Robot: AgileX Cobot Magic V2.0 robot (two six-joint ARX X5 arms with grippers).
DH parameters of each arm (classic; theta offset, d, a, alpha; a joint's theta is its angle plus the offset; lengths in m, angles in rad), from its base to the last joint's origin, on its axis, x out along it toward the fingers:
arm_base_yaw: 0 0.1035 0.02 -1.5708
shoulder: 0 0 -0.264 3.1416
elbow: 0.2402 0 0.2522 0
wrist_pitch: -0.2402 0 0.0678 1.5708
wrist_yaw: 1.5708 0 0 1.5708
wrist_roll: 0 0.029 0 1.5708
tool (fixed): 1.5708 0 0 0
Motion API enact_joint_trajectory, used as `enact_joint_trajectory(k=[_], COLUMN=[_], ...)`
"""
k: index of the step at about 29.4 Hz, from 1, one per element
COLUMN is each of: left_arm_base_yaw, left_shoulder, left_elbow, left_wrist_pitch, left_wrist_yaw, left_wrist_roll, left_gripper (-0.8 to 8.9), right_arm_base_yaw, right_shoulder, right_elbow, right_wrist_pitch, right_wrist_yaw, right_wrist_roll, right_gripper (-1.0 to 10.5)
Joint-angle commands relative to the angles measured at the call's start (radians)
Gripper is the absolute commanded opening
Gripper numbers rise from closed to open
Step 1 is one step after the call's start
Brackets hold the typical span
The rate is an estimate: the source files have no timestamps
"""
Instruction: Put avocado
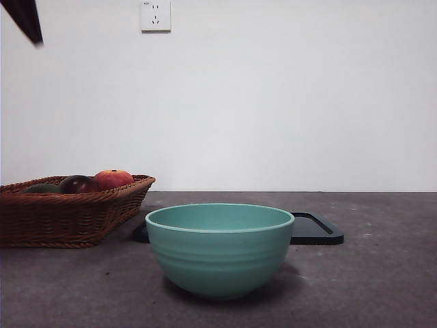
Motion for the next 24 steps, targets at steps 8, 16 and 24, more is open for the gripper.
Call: enact_joint_trajectory(k=[8, 16, 24], left_arm_base_yaw=[0.027, 0.095, 0.11], left_shoulder=[0.365, 0.608, 0.718], left_elbow=[0.12, 0.121, 0.121], left_wrist_pitch=[0.073, 0.187, 0.294], left_wrist_yaw=[-0.061, -0.062, -0.061], left_wrist_roll=[-0.006, -0.049, -0.071], left_gripper=[5.49, 5.5, 5.49], right_arm_base_yaw=[0.005, 0.005, 0.005], right_shoulder=[0.002, 0.002, 0.002], right_elbow=[0.016, 0.016, 0.016], right_wrist_pitch=[0.008, 0.008, -0.006], right_wrist_yaw=[-0.004, -0.004, -0.003], right_wrist_roll=[-0.007, -0.007, -0.007], right_gripper=[6.2, 6.2, 6.2])
